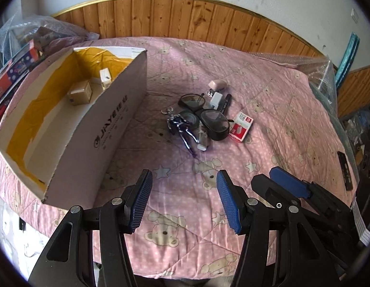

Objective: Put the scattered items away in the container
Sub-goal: 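Withdraw both tools from the box back toward the scattered items, then grasp the purple action figure with the left tool while the right tool grasps the black glasses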

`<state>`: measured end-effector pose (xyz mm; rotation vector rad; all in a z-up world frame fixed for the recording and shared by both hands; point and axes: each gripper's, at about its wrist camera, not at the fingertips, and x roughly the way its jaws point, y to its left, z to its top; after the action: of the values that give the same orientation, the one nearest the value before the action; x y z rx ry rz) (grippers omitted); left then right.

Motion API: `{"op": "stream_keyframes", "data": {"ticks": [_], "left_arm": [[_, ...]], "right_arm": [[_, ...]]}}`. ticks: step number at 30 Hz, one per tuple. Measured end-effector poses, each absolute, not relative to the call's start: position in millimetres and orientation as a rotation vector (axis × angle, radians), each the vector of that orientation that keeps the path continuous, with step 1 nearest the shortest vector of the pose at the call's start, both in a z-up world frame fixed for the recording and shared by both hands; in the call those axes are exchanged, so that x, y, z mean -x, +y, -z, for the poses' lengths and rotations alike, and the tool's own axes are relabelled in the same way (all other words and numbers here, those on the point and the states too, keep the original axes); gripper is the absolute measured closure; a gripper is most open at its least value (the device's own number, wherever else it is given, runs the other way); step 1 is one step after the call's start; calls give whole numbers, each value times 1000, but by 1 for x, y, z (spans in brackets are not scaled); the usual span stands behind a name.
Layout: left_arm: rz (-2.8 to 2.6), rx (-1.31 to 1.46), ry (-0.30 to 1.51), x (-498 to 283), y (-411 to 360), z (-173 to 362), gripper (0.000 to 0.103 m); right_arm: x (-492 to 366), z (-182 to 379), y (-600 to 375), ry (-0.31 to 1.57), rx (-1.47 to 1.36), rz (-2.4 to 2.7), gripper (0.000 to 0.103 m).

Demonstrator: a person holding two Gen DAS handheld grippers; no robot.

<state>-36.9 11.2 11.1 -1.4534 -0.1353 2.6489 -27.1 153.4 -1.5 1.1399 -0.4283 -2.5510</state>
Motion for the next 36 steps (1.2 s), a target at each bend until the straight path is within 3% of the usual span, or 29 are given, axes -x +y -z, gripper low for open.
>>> {"op": "stream_keyframes", "data": {"ticks": [7,16,20,25,33,36], "left_arm": [[-2564,1554,-265,77,11,25,44],[-2544,1612,-313,110,3,57,44],[-2564,1587,-358,126,-1,59,44],[-2554,1595,-398,143,-6,70,44],[-2516,1643,-429,171,-4,88,44],[-2497,1670,-437,181,2,97,44]], "right_arm": [[73,14,163,-345,-1225,2555,56],[156,20,134,-31,-1285,2475,55],[189,33,115,94,-1315,2389,46],[226,58,105,239,-1412,2313,46],[231,79,116,259,-1454,2257,53],[227,78,137,157,-1462,2309,53]]}}
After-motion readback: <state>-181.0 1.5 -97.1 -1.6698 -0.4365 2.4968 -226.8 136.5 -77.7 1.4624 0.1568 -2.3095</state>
